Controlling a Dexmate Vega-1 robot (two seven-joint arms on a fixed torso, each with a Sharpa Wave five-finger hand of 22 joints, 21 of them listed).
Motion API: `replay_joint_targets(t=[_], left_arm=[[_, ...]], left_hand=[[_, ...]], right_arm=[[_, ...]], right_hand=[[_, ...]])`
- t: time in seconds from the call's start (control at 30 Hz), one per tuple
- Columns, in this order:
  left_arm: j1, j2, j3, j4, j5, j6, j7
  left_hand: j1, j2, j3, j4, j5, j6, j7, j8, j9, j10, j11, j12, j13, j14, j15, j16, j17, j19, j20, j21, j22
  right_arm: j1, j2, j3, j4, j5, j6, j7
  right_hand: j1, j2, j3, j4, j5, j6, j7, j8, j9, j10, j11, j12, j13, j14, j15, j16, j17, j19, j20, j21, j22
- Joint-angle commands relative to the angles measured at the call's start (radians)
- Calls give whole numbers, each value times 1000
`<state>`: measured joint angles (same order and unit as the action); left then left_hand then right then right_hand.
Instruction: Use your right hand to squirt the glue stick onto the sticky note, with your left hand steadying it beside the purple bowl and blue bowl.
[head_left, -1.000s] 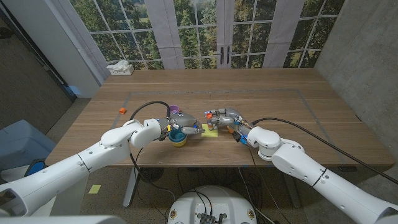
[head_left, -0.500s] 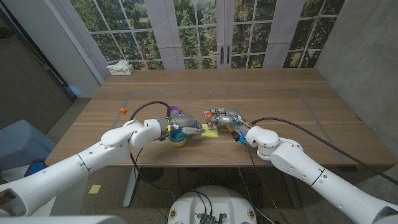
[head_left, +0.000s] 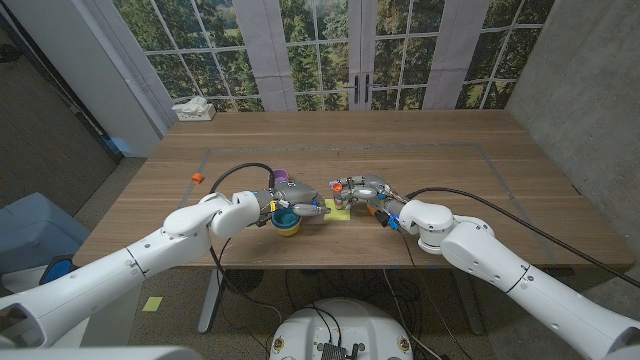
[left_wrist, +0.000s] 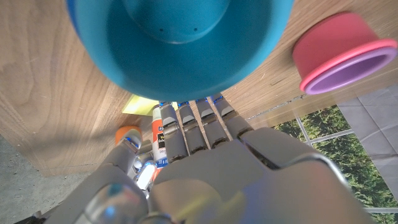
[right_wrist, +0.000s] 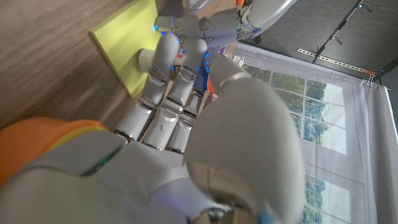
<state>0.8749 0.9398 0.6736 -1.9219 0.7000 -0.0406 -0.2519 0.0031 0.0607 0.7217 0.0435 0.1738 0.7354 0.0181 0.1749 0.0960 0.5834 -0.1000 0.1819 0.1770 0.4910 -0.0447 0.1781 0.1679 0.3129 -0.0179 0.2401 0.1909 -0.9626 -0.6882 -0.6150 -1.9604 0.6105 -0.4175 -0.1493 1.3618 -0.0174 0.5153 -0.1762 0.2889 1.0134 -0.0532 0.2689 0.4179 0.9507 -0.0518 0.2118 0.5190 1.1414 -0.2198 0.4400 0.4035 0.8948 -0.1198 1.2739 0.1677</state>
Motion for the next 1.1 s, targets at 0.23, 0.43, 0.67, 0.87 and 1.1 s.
replay_joint_targets(t=[0.23, 0.43, 0.67, 0.87, 1.1], left_arm=[[2, -8, 7, -25, 21, 29, -14], [9, -7, 7, -37, 27, 40, -18], [13, -4, 6, -41, 25, 39, -18], [16, -3, 2, -42, 26, 43, -15], [27, -1, -7, -40, 23, 41, 17]], left_hand=[[2, -7, -3, 1, 0, -2, 5, 0, 79, -15, -3, -2, 2, -12, -106, -3, 2, -3, 2, -5, 3], [3, -7, -3, 1, 0, -10, 2, -1, 78, -21, -7, -3, 2, -15, -104, -3, 2, -5, 2, -6, 3], [3, -7, -4, 0, 0, -12, 2, 1, 78, -22, -5, -2, 2, -18, -103, -3, 2, -6, 3, -7, 3], [3, -7, -4, 0, 0, -22, 2, -1, 79, -31, -3, -4, 2, -21, -103, -3, 2, -11, 4, -9, 3], [4, -6, -5, 0, 0, -39, 1, -2, 79, -43, 3, -4, 2, -30, -87, -3, 3, -20, 7, -12, 3]], right_arm=[[2, -87, 24, -35, 104, -30, 127], [-3, -102, 26, -38, 112, -11, 146], [-88, -63, 55, 18, 92, 214, 152], [-118, -18, 52, 109, 48, 420, 219], [-131, 21, 58, 149, 43, 497, 222]], right_hand=[[0, -1, 13, 0, 8, 125, 118, 3, 9, 65, 57, 10, 7, 13, -3, 4, 2, 13, -94, 3, 3], [-1, -2, 14, 1, 9, 126, 118, 2, 10, 64, 58, 9, 9, 14, -2, 4, 2, 16, -94, 3, 3], [-3, -3, 17, 1, 10, 127, 120, 0, 10, 61, 53, 8, 10, 15, -2, 3, 3, 18, -94, 2, 3], [-5, -9, 20, 0, 10, 120, 111, -6, 10, 45, 38, 3, 16, 3, -4, -3, 2, 14, -93, -2, 2], [-9, -9, 22, 3, 10, 114, 99, -12, 9, 34, 28, 1, 22, -1, -7, -4, 7, 3, -92, -8, 2]])
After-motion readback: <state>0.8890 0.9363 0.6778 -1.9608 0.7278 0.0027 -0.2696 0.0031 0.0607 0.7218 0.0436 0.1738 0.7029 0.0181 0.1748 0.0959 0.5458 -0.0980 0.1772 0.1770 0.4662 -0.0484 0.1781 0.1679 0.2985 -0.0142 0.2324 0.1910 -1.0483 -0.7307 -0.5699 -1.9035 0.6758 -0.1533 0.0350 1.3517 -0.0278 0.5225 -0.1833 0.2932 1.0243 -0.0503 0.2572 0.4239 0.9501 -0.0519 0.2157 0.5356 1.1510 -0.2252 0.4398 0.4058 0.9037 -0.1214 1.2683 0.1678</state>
